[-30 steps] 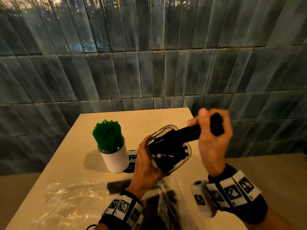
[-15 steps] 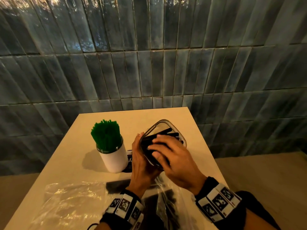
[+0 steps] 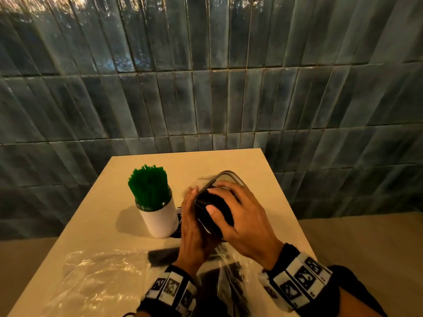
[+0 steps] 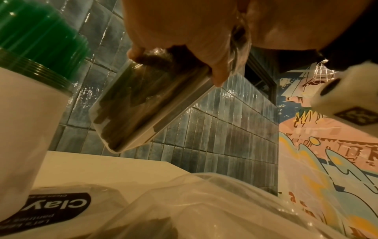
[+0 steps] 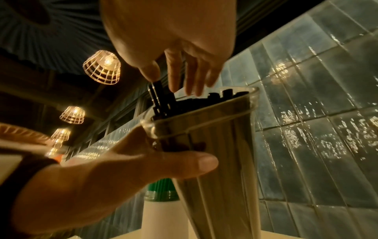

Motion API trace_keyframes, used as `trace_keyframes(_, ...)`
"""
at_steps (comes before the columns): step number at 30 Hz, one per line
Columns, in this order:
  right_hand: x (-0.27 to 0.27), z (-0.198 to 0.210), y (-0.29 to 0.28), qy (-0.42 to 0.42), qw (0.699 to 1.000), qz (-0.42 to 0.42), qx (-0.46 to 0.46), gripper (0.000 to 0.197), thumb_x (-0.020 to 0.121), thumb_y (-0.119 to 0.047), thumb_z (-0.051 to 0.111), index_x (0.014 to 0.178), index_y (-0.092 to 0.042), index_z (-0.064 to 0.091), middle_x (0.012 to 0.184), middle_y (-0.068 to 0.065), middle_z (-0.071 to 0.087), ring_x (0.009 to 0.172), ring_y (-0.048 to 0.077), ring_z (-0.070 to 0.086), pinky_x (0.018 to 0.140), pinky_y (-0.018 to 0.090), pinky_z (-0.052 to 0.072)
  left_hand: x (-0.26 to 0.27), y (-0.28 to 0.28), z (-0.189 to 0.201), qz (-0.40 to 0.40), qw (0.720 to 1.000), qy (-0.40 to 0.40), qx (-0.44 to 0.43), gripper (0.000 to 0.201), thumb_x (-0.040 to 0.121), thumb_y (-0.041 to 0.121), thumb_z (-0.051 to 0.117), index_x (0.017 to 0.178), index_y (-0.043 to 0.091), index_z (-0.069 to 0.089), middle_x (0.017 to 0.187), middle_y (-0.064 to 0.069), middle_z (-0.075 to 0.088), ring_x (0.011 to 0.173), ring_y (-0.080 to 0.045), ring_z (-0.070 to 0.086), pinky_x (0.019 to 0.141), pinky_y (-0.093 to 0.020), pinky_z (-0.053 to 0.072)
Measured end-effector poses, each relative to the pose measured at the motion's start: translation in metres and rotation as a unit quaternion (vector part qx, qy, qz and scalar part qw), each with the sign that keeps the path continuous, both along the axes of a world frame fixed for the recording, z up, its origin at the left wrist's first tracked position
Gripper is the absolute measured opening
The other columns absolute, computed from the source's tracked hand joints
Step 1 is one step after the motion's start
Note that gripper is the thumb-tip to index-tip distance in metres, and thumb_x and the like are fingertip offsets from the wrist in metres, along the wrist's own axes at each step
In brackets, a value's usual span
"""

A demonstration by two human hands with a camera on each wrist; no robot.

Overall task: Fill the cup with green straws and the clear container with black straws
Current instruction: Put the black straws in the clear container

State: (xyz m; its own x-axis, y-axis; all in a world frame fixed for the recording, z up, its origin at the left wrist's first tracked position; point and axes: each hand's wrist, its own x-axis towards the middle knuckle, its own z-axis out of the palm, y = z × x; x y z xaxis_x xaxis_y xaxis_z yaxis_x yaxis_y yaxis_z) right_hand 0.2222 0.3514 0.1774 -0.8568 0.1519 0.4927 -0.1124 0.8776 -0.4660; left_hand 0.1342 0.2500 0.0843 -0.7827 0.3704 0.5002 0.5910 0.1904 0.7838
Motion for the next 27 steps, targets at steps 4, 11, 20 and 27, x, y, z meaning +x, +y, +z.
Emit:
trace_keyframes(4,-0.005,0.003,0.0,-0.11,0.993,0.008,0.046,0.059,0.088,-0.06,0.019,0.132,-0.03,0.043,0.138,-0.006,0.044,0.127,0.013,0.039,0.105,0.027,0.03,0.003,0.001,0.004,-0.007,0.997,0.077,0.028,0.087,0.078,0.061,0.06,0.144,0.022,0.018,0.143,-0.019,0.036,0.135,-0.033,0.035,0.107,-0.053,0.033)
trace_keyframes(11,-0.012,0.007,0.003,-0.051,0.996,-0.003,0.07,0.051,0.09,-0.056,0.029,0.119,-0.025,0.058,0.123,-0.005,0.057,0.114,0.015,0.05,0.098,0.026,0.037,-0.002,-0.004,-0.005,-0.003,0.995,0.096,0.001,0.109,0.061,0.045,0.082,0.142,0.009,0.019,0.144,-0.015,0.034,0.136,-0.033,0.033,0.108,-0.049,0.032)
trace_keyframes(20,-0.019,-0.002,0.001,-0.068,0.993,0.073,0.068,0.045,0.09,-0.034,0.027,0.122,-0.023,0.056,0.127,-0.002,0.056,0.118,0.015,0.047,0.107,0.03,0.026,-0.007,0.001,-0.009,0.048,0.995,0.09,-0.017,0.108,0.063,0.027,0.085,0.143,0.018,0.014,0.144,-0.016,0.035,0.133,-0.032,0.037,0.106,-0.049,0.036)
trace_keyframes(27,-0.031,-0.025,0.005,-0.047,0.986,0.043,0.155,0.058,0.094,-0.057,0.019,0.131,-0.022,0.046,0.141,0.003,0.043,0.136,0.018,0.028,0.116,0.04,0.002,-0.004,0.016,-0.005,0.148,0.987,0.062,0.0,0.068,0.08,0.045,0.054,0.136,0.02,0.024,0.138,-0.021,0.039,0.127,-0.029,0.036,0.108,-0.046,0.031)
